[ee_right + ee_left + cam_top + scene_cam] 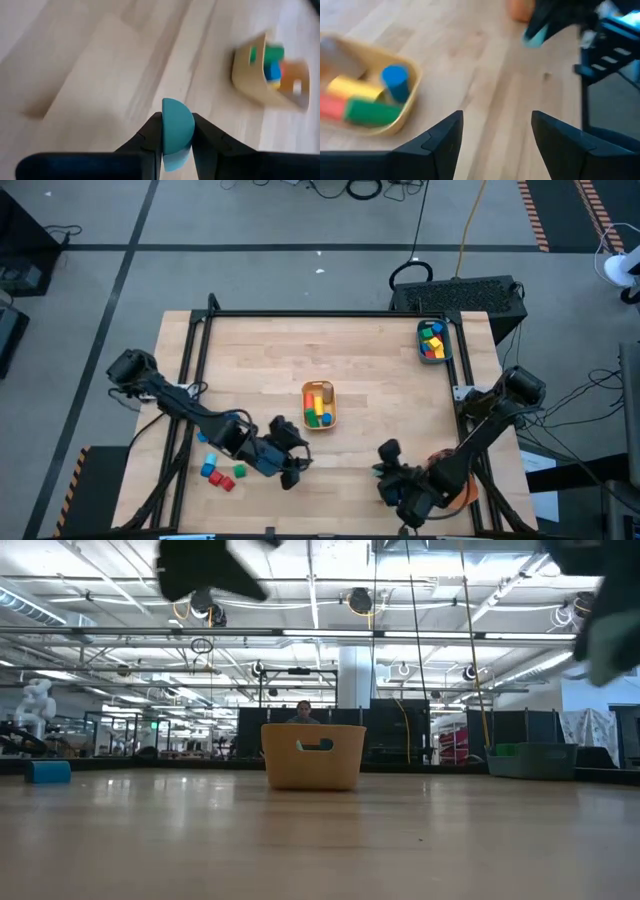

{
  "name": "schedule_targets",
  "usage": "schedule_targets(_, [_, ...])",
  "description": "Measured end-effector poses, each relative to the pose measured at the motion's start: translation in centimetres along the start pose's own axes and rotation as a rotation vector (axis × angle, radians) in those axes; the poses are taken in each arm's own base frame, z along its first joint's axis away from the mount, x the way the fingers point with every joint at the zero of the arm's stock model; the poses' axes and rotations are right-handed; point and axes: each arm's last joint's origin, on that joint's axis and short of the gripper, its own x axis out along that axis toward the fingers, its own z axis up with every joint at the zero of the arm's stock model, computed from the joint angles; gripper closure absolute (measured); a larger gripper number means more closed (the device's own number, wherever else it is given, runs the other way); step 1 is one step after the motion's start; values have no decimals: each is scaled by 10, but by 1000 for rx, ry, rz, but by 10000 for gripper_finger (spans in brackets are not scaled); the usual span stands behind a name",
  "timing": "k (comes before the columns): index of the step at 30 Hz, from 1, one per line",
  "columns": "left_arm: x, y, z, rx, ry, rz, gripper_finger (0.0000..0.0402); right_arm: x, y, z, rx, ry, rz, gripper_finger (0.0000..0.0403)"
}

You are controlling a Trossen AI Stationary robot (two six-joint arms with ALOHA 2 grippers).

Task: Sort blocks by size
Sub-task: Put the light blue half-circle block into the orange bin

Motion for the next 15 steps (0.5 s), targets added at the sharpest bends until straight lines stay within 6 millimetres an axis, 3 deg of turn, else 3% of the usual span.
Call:
schedule_targets(8, [-18, 18, -24, -65, 122, 272, 164, -34, 7, -23, 150, 84, -8, 340])
schedule_targets(15, [-28, 35, -37, -117, 214, 467, 164, -58, 14, -44, 390, 245, 58, 340])
